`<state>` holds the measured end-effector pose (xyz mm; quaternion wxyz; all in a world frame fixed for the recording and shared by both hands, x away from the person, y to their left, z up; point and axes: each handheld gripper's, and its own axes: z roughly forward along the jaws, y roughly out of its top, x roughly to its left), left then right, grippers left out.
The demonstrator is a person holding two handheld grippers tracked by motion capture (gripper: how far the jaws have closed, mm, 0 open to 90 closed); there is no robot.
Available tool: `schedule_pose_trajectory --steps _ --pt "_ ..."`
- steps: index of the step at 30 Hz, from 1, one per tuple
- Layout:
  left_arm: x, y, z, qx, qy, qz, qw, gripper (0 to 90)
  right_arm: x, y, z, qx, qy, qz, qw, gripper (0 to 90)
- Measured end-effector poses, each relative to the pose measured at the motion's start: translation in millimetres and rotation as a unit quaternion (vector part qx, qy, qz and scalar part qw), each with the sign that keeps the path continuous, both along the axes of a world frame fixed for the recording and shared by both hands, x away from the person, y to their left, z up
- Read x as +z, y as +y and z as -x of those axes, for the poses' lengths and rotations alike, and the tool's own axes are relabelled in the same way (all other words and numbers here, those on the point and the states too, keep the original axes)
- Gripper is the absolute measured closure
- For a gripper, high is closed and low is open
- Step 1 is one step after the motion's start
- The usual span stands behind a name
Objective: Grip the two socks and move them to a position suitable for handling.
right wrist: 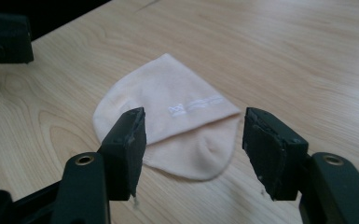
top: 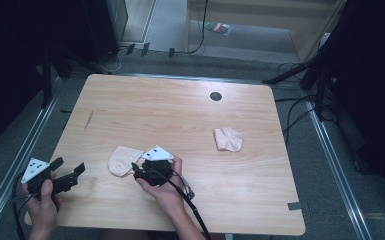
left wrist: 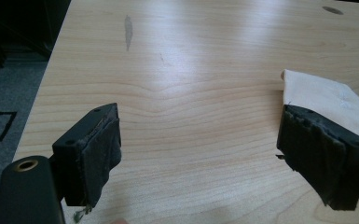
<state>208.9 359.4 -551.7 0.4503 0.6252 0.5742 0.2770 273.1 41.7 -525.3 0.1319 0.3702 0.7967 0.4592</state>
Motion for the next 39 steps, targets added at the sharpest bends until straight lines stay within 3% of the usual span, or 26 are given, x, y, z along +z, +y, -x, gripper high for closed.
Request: schedule_pose_trajectory --steps 4,10,13,14,15,18,27,28,32,33,39 --pt "0.0 0.0 0.0 0.0 0.0 0.001 1.0 14.0 -8.3 20.3 -8.4 0.017 0.018 0.019 0.9995 41.6" --pt "-0.1 0.0 0.0 -0.001 -0.001 0.001 1.0 14.0 -19.6 35.8 -18.2 0.005 0.049 0.046 0.9977 47.5" --pt "-0.1 0.0 -0.2 -0.001 0.001 0.001 1.0 14.0 -22.8 37.3 -17.3 0.004 0.039 0.064 0.9972 64.0" --pt "-0.1 0.0 -0.2 -0.001 0.001 0.001 1.0 14.0 -22.8 37.3 -17.3 0.004 0.039 0.064 0.9972 64.0" --pt "0.0 -0.1 -0.2 -0.001 0.001 0.0 1.0 14.0 -21.9 36.0 -17.8 0.014 0.053 0.056 0.997 83.2" --pt "0.0 0.0 0.1 -0.001 -0.001 0.0 1.0 14.0 -19.9 31.1 -18.6 0.016 0.064 0.046 0.9968 87.1" --pt "0.1 -0.7 0.8 0.0 -0.006 -0.004 1.0 14.0 13.2 -8.8 -6.7 -0.012 0.031 -0.001 0.9995 87.7" --pt "0.3 -1.7 1.2 0.0 -0.007 -0.009 0.9999 13.9 26.7 -25.2 -3.1 -0.025 0.019 -0.016 0.9994 87.7" --pt "0.5 -3.5 1.3 -0.001 -0.008 -0.017 0.9998 13.8 42.2 -45.7 1.8 -0.041 0.009 -0.03 0.9986 87.7" --pt "0.7 -4.2 1.3 0.0 -0.007 -0.023 0.9997 13.8 50.9 -60.6 5.1 -0.051 0.002 -0.037 0.998 87.7" --pt "3.3 -8.0 2.3 -0.001 -0.006 -0.042 0.9991 13.8 62.7 -105.2 18.9 -0.082 -0.01 -0.051 0.9953 87.7"
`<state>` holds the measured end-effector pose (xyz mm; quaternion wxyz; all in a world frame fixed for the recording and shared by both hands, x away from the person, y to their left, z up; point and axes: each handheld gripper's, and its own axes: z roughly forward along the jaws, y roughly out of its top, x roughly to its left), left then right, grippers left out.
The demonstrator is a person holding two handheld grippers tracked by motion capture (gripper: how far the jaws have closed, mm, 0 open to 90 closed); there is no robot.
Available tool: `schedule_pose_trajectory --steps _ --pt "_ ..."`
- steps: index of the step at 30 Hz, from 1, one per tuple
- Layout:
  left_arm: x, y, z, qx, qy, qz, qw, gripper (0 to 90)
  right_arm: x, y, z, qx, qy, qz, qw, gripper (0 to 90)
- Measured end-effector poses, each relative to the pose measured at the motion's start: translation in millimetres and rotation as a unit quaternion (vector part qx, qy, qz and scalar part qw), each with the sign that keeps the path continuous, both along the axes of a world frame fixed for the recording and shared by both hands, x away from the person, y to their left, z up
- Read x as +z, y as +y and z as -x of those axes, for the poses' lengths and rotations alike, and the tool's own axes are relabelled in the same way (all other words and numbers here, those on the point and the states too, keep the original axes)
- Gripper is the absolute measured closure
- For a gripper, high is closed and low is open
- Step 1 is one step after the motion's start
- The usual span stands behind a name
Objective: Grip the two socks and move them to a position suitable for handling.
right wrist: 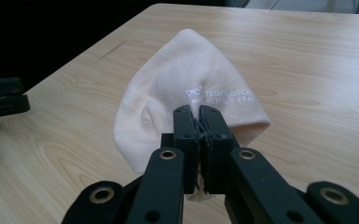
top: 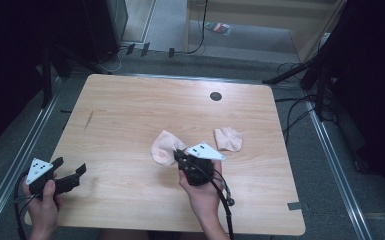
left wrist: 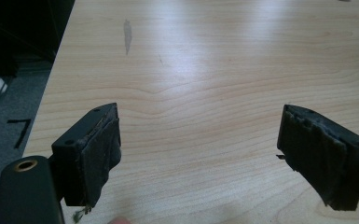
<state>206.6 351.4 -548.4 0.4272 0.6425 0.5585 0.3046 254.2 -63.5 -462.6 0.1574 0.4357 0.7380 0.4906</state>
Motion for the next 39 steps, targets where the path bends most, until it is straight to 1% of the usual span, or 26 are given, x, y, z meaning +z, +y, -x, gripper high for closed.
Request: schedule_pose_trajectory --steps 1,2,3,4,6,9,12,13,15,16,17,18,19,21,23,24,27,30,31,32,34,35,36,37,38,39 --pt "0.0 0.0 0.0 0.0 0.0 0.0 1.0 13.8 0.0 0.0 0.0 0.0 0.0 0.0 1.0 87.7" --pt "2.0 -5.0 2.3 0.006 -0.006 -0.023 0.9997 13.8 -1.0 -14.1 6.4 -0.012 -0.001 0.0 0.9999 87.7" --pt "2.0 -5.0 2.3 0.006 -0.006 -0.023 0.9997 13.8 -1.0 -14.1 6.4 -0.012 -0.001 0.0 0.9999 87.7" --pt "5.3 -11.5 4.5 0.003 -0.01 -0.021 0.9997 13.8 -3.7 -25.7 11.4 -0.019 0.0 -0.001 0.9998 87.7" --pt "9.2 -21.2 6.3 -0.006 -0.017 -0.013 0.9997 13.5 -7.2 -34.6 15.1 -0.028 0.004 -0.002 0.9996 87.6" --pt "14.7 -42.4 7.5 -0.027 -0.024 -0.022 0.9991 13.6 -16.0 -47.7 19.8 -0.044 0.013 -0.005 0.9989 87.6" --pt "19.4 -64.6 7.9 -0.052 -0.027 -0.013 0.9982 13.6 -24.8 -56.3 21.1 -0.057 0.022 -0.004 0.9981 87.6" --pt "19.4 -64.6 7.9 -0.052 -0.027 -0.013 0.9982 13.6 -24.8 -56.3 21.1 -0.057 0.022 -0.004 0.9981 87.6" --pt "23.3 -86.9 7.9 -0.073 -0.03 -0.007 0.9968 13.6 -32.6 -61.6 20.4 -0.067 0.025 -0.002 0.9975 87.6" --pt "24.3 -94.0 7.6 -0.081 -0.031 -0.008 0.9962 13.5 -34.8 -62.0 20.2 -0.069 0.026 -0.003 0.9973 87.6" --pt "24.3 -94.0 7.6 -0.081 -0.031 -0.008 0.9962 13.6 -37.8 -62.2 20.3 -0.073 0.026 -0.002 0.997 87.6" --pt "25.2 -102.1 7.3 -0.09 -0.031 -0.012 0.9954 13.6 -37.8 -62.2 20.3 -0.073 0.026 -0.002 0.997 87.6" --pt "25.7 -112.3 6.2 -0.099 -0.032 -0.01 0.9946 13.5 -44.2 -60.7 20.1 -0.073 0.029 0.0 0.9969 87.6" --pt "26.1 -117.2 5.1 -0.103 -0.03 -0.007 0.9942 13.5 -46.0 -60.0 20.4 -0.074 0.03 0.001 0.9968 87.6" --pt "28.8 -130.0 0.4 -0.118 -0.023 0.019 0.9925 13.5 -51.6 -56.0 22.1 -0.072 0.034 0.003 0.9968 87.6" --pt "30.0 -134.0 -0.8 -0.123 -0.022 0.023 0.9918 13.5 -53.1 -54.7 22.9 -0.071 0.032 0.003 0.9969 87.6" --pt "31.6 -147.8 -0.4 -0.144 -0.024 0.016 0.9891 13.5 -58.1 -51.5 24.0 -0.074 0.038 0.0 0.9965 87.7" --pt "28.9 -159.8 2.0 -0.171 -0.02 0.006 0.985 13.5 -64.6 -45.9 25.1 -0.072 0.047 0.004 0.9963 87.6" --pt "28.9 -159.8 2.0 -0.171 -0.02 0.006 0.985 13.5 -64.6 -45.9 25.1 -0.072 0.047 0.004 0.9963 87.6" --pt "26.5 -163.8 2.5 -0.177 -0.018 0.006 0.984 13.5 -67.5 -44.0 25.1 -0.064 0.047 0.005 0.9968 87.4" --pt "20.1 -172.1 2.5 -0.188 -0.009 0.016 0.982 13.5 -72.8 -40.9 24.7 -0.041 0.052 -0.011 0.9978 73.5" --pt "20.1 -172.1 2.5 -0.188 -0.009 0.016 0.982 13.5 -72.4 -41.3 24.5 -0.034 0.047 -0.016 0.9982 65.5" --pt "16.8 -179.4 2.6 -0.198 -0.004 0.012 0.98 13.6 -70.5 -42.5 24.7 -0.033 0.045 -0.02 0.9983 57.8" --pt "16.8 -179.4 2.6 -0.198 -0.004 0.012 0.98 13.6 -70.5 -42.5 24.7 -0.033 0.045 -0.02 0.9983 57.8" --pt "15.0 -187.1 2.7 -0.208 0.003 0.008 0.9781 13.8 -65.3 -49.3 25.7 -0.035 0.042 -0.03 0.998 54.2" --pt "14.2 -190.9 2.2 -0.211 0.007 0.007 0.9775 14.1 -63.3 -53.4 26.1 -0.039 0.039 -0.032 0.998 54.3"
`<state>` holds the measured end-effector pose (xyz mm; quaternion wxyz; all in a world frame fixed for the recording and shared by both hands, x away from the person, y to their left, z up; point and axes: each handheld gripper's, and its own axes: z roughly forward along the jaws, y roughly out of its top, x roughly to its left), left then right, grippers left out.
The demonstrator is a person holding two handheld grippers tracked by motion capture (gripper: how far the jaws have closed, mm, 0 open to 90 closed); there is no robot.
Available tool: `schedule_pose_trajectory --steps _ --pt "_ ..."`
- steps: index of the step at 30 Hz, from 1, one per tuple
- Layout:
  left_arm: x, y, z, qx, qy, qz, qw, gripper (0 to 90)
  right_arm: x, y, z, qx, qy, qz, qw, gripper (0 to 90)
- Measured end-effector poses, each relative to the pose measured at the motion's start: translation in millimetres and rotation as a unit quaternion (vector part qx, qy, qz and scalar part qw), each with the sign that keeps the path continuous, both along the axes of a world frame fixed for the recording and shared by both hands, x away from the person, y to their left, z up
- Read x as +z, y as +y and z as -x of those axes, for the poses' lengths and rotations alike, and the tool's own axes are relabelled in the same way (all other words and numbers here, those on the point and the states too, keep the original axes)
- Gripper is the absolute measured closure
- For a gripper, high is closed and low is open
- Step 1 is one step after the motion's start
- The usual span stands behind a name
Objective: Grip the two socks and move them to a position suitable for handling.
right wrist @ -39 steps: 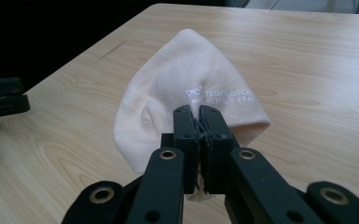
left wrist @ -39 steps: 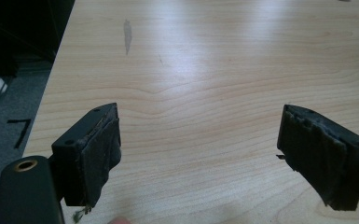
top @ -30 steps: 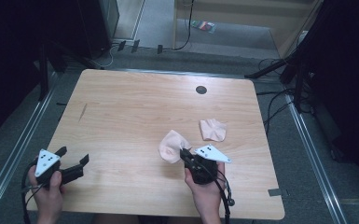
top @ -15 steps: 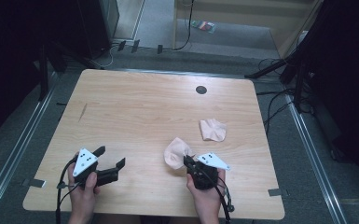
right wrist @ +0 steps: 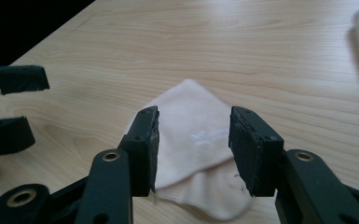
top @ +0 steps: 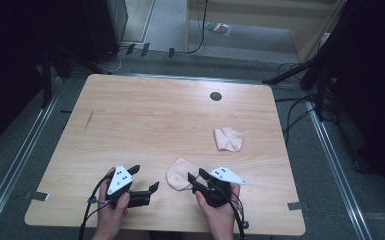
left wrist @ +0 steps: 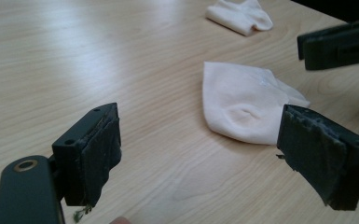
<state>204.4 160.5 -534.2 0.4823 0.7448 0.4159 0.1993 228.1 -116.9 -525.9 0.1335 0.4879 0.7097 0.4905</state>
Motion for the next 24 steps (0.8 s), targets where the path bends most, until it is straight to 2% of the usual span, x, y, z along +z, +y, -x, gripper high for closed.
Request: schedule_pose_trajectory --steps 2,3,4,5,6,7,8,9,10,11,13,14,15,18,20,21,22,24 --pt "-0.7 -4.5 -0.8 -0.007 0.007 0.001 0.9999 15.0 1.3 -4.0 0.6 -0.007 0.002 0.006 1.0 54.5" --pt "-1.3 -11.8 -1.9 -0.017 0.014 0.0 0.9997 15.7 -0.1 -10.3 0.5 -0.026 0.008 0.024 0.9993 54.1" --pt "-1.3 -11.8 -1.9 -0.017 0.014 0.0 0.9997 17.3 -0.1 -10.3 0.5 -0.026 0.008 0.024 0.9993 54.1" --pt "-1.5 -19.6 -2.0 -0.022 0.015 -0.01 0.9996 17.3 -2.4 -13.1 -0.2 -0.033 0.012 0.028 0.999 54.0" --pt "-1.4 -24.2 -2.3 -0.031 0.017 -0.012 0.9993 19.6 -6.1 -15.2 -1.1 -0.045 0.026 0.034 0.9981 53.7" --pt "-1.7 -30.2 -3.0 -0.052 0.024 -0.006 0.9984 19.6 -10.1 -15.5 -1.9 -0.047 0.038 0.039 0.9974 52.3" --pt "-1.7 -30.2 -3.0 -0.052 0.024 -0.006 0.9984 19.6 -10.1 -15.5 -1.9 -0.047 0.038 0.039 0.9974 52.3" --pt "-2.3 -38.5 -4.0 -0.078 0.028 -0.003 0.9965 19.7 -14.1 -14.6 -1.0 -0.045 0.05 0.048 0.9966 50.9" --pt "-2.3 -38.5 -4.0 -0.078 0.028 -0.003 0.9965 21.5 -14.1 -14.6 -1.0 -0.045 0.05 0.048 0.9966 50.9" --pt "-3.9 -47.9 -5.8 -0.082 0.027 -0.014 0.9962 28.0 -16.1 -14.8 0.0 -0.044 0.054 0.048 0.9964 50.3" --pt "-5.3 -51.9 -7.3 -0.083 0.029 -0.017 0.996 33.7 -16.3 -14.9 0.7 -0.047 0.057 0.047 0.9962 50.0" --pt "-7.5 -55.8 -10.2 -0.086 0.037 -0.019 0.9955 33.7 -17.1 -15.4 1.0 -0.049 0.057 0.046 0.9961 49.7" --pt "-11.5 -60.4 -15.3 -0.086 0.055 -0.023 0.9945 41.8 -18.6 -16.2 2.0 -0.053 0.063 0.047 0.9955 49.3" --pt "-18.2 -64.8 -22.7 -0.083 0.087 -0.043 0.9917 51.3 -22.1 -17.4 2.5 -0.057 0.066 0.049 0.995 48.2" --pt "-17.7 -64.6 -23.5 -0.083 0.089 -0.044 0.9916 56.5 -22.8 -17.8 2.3 -0.057 0.066 0.049 0.995 48.1" --pt "-17.2 -65.9 -24.0 -0.081 0.081 -0.065 0.9913 60.8 -23.1 -17.5 2.2 -0.057 0.069 0.046 0.995 47.7" --pt "-17.3 -66.2 -23.7 -0.079 0.074 -0.076 0.9912 64.0 -23.2 -17.2 2.0 -0.056 0.068 0.044 0.9952 47.5" --pt "-17.5 -64.9 -24.0 -0.07 0.073 -0.079 0.9917 74.3 -23.4 -16.0 1.5 -0.056 0.068 0.044 0.9951 47.4"
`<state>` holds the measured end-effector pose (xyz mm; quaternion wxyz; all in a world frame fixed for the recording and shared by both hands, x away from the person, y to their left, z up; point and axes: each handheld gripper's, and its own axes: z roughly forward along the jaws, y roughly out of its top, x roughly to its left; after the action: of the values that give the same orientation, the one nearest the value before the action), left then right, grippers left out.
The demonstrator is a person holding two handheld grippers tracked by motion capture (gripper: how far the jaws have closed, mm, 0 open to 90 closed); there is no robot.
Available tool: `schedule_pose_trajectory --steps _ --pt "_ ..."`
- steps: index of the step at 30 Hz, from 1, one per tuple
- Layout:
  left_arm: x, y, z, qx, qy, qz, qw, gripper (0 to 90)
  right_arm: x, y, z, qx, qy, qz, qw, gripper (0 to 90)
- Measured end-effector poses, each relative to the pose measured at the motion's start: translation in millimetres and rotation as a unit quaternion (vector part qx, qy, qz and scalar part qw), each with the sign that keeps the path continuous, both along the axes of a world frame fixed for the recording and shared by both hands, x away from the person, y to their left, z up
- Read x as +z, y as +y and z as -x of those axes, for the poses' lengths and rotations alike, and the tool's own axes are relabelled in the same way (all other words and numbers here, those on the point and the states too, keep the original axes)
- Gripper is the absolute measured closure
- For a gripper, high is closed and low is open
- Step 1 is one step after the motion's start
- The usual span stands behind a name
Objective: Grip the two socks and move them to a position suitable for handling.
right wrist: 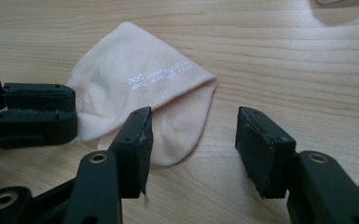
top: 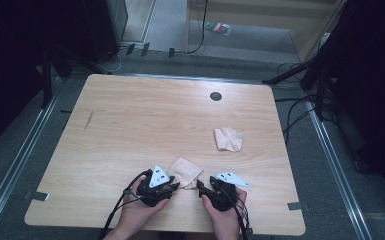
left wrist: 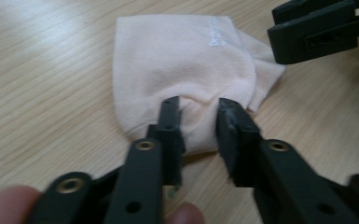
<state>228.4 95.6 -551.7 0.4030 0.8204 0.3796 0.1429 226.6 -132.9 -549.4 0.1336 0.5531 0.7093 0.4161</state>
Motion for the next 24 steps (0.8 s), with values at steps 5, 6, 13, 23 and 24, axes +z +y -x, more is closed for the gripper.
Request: schedule_pose_trajectory --steps 5,6,13,23,24 --pt "1.8 7.6 1.8 -0.001 -0.003 0.014 0.9999 89.1 0.0 6.2 -0.2 0.007 -0.002 0.003 1.0 44.5" --pt "3.2 9.1 3.4 0.0 -0.009 0.018 0.9998 89.3 0.1 7.2 -0.3 0.011 -0.004 0.004 0.9999 43.5" --pt "24.9 22.5 9.5 -0.004 -0.039 0.064 0.9972 89.5 2.2 16.0 -0.6 0.029 -0.009 -0.006 0.9995 34.7" --pt "60.3 33.8 30.8 -0.057 -0.095 0.116 0.9871 89.5 0.0 39.5 -11.6 0.045 -0.01 0.029 0.9985 38.5" --pt "62.4 36.4 31.2 -0.055 -0.096 0.121 0.9864 89.5 -0.1 40.2 -11.0 0.048 -0.014 0.035 0.9981 49.3"
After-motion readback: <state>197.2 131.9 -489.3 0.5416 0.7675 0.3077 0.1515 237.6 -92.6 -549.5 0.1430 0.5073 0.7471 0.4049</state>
